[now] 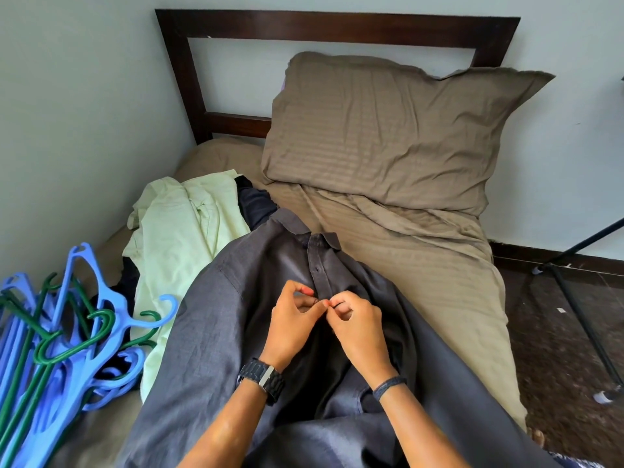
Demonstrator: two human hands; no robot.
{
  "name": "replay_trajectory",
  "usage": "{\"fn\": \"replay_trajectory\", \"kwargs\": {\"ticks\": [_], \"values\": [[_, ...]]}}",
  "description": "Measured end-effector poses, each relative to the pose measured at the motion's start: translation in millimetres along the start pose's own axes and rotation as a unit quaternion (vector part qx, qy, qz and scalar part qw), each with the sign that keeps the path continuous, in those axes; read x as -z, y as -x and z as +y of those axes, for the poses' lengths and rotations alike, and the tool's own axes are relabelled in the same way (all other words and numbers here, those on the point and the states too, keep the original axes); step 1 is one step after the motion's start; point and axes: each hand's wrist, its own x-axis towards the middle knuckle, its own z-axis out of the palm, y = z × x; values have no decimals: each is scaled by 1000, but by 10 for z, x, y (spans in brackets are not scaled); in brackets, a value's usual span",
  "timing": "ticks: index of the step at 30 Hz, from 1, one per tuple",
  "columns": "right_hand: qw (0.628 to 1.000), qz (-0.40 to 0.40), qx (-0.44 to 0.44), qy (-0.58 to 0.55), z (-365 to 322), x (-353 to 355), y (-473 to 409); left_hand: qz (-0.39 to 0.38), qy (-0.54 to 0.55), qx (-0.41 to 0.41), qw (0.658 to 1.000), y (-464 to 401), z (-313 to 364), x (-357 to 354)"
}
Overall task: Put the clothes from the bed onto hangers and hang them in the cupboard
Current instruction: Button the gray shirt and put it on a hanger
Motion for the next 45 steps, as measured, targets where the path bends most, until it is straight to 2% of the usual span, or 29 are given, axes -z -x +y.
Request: {"fn": "replay_trajectory", "kwargs": {"ticks": [4,6,8,9,12,18,19,22,24,26,28,30,33,36,39,42,45], "values": [[988,-35,-68,-133,6,55,-10,-6,47,12,999,-24,-16,21],[962,-70,-126,-233,-10,127,-36,-25,74,13,997,-26,7,23],[944,-83,-146,-284,-21,166,-44,-43,91,10,995,-36,30,24],[951,-67,-131,-273,-29,169,-41,-52,99,7,994,-44,45,21],[989,20,-34,-140,-9,125,-10,-68,100,1,993,-77,90,-16],[988,147,46,-21,69,23,13,-16,16,-35,999,-295,50,-69],[989,136,19,-46,41,5,36,-12,-1,-46,999,-346,57,-66],[973,26,-154,-172,28,-128,124,-16,-49,-73,996,-469,83,-53],[977,-18,-193,-85,154,-201,156,-43,-110,-81,990,-527,52,-37],[983,-51,-177,24,255,-199,182,-83,-180,-74,977,-527,-6,-8],[980,-90,-163,69,303,-164,215,-108,-220,-70,967,-469,-63,39],[975,-118,-135,134,326,-141,248,-110,-250,-93,957,-365,-102,87],[962,-138,-69,227,355,-132,301,-126,-330,-154,923,-189,-190,152],[955,-170,-36,240,388,-91,290,-113,-403,-172,892,-22,-249,227],[954,-143,-21,263,339,-87,235,-88,-446,-187,871,17,-270,255],[970,-104,34,215,216,-176,162,-102,-472,-175,858,2,-244,236],[972,-135,35,189,165,-268,105,-113,-501,-166,842,-17,-238,206]]}}
